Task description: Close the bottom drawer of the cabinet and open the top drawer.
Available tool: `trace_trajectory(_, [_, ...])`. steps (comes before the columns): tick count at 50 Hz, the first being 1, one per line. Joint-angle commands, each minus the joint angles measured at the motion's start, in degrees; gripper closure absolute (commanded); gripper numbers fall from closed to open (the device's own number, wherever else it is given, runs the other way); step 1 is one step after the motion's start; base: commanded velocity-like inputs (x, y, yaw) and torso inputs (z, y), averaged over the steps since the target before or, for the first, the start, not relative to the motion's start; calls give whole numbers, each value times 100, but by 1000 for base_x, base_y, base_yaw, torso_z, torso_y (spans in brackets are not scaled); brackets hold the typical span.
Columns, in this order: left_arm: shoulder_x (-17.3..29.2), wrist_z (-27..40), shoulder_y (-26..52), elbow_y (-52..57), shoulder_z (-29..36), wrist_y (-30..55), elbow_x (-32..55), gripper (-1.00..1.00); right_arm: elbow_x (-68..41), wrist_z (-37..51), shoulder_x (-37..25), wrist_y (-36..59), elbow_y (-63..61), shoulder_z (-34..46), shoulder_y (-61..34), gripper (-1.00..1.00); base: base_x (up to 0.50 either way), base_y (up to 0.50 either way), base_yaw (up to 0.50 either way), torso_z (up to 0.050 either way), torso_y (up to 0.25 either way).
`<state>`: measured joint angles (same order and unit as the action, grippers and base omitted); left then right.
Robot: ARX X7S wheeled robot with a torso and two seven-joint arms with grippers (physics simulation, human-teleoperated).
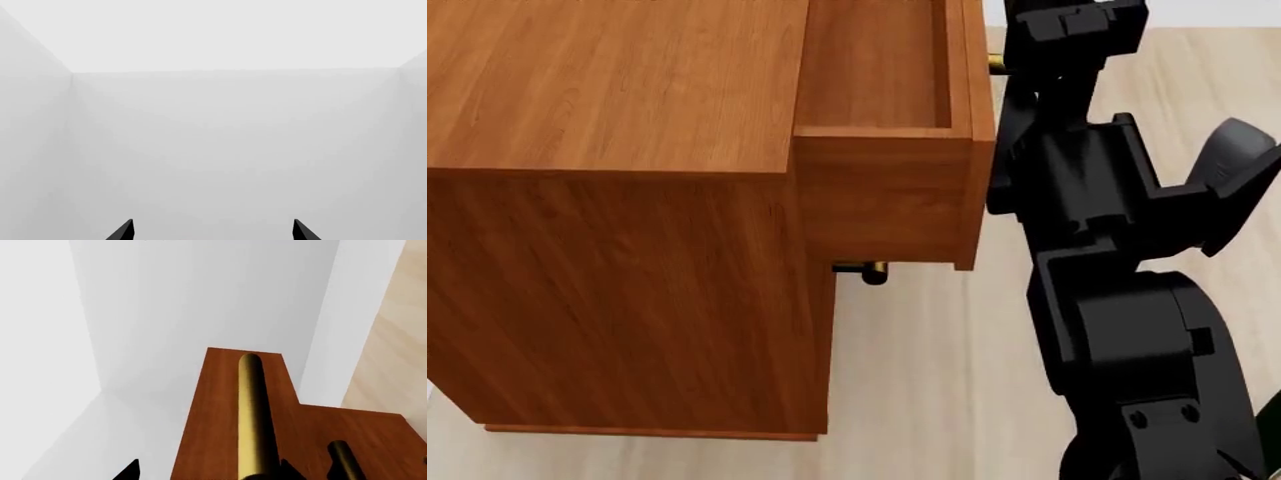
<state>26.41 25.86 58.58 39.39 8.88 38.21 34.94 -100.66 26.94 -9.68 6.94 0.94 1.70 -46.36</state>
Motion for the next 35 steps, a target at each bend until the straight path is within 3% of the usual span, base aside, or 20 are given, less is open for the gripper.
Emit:
trace_trajectory(1, [13, 25, 25, 21, -4, 19, 36, -100, 2, -255, -39, -66, 43, -56, -47, -100, 0, 0, 0, 0, 0])
trace_trajectory(35, [57, 94, 63, 79, -40, 47, 150, -100, 125, -226, -175, -198, 296, 32, -12, -100, 0, 0, 0, 0, 0])
